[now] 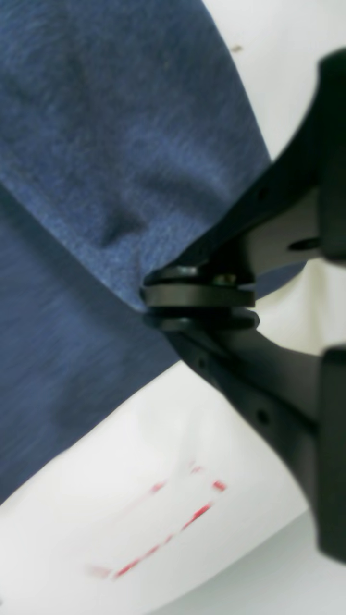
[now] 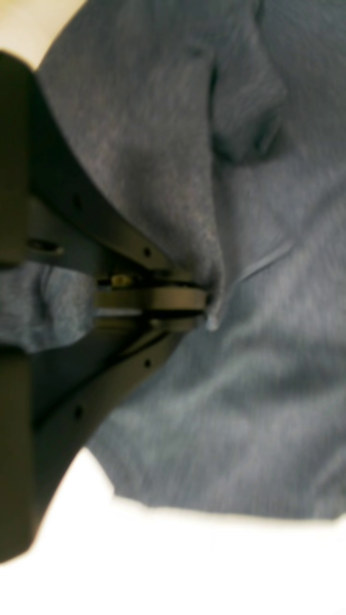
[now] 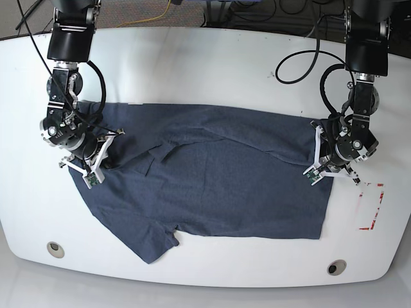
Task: Layout the t-shirt on the table in an organized manner, then fold the t-shirt properly
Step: 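Open the left gripper and release the shirt side edge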
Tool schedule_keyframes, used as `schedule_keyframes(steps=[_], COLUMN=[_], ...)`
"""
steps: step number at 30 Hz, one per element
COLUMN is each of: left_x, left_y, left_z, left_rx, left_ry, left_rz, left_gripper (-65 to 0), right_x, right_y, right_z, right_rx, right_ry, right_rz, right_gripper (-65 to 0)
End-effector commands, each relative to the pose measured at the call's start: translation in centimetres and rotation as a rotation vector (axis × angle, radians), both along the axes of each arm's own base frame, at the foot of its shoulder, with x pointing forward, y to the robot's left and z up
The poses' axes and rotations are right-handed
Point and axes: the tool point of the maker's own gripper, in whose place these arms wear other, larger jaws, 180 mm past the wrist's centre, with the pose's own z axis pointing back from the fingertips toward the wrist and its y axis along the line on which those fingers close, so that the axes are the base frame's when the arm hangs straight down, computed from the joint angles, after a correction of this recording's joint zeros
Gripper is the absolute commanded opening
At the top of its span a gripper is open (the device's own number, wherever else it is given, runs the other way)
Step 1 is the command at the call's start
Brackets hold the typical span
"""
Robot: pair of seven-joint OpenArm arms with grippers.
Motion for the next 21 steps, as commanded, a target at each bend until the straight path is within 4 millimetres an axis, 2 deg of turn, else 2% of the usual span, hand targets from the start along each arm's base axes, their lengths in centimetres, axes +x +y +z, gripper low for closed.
schedule_keyframes(steps=[1,5,11,15,21], left_x=[0.5,0.6,0.7,0.9,1.0], left_y=[-0.2,-0.4,-0.2,0.1,0.3], left_z=[0.3,-0.4,-1.6,-1.6,-1.5], left_rx=[0.007,0.014,0.025,0.027,0.031], left_ry=[-0.010,0.015,0.062,0.064,0.061], left_rz=[-0.018,-0.029,-0.028,-0.020,-0.018], left_gripper=[-65.0,-65.0,-65.0,-65.0,-65.0], right_x=[1.9,2.5,2.9,2.8,2.8], right_y=[-0.7,-0.9,-1.5,-1.8,-1.9], right_z=[2.6,3.2,2.1,1.2,1.1], right_rx=[-0.002,-0.003,0.014,0.023,0.024], right_ry=[-0.080,-0.092,-0.056,-0.030,-0.028], right_rz=[-0.009,-0.013,-0.039,-0.051,-0.055], right_gripper=[-65.0,-65.0,-65.0,-65.0,-65.0])
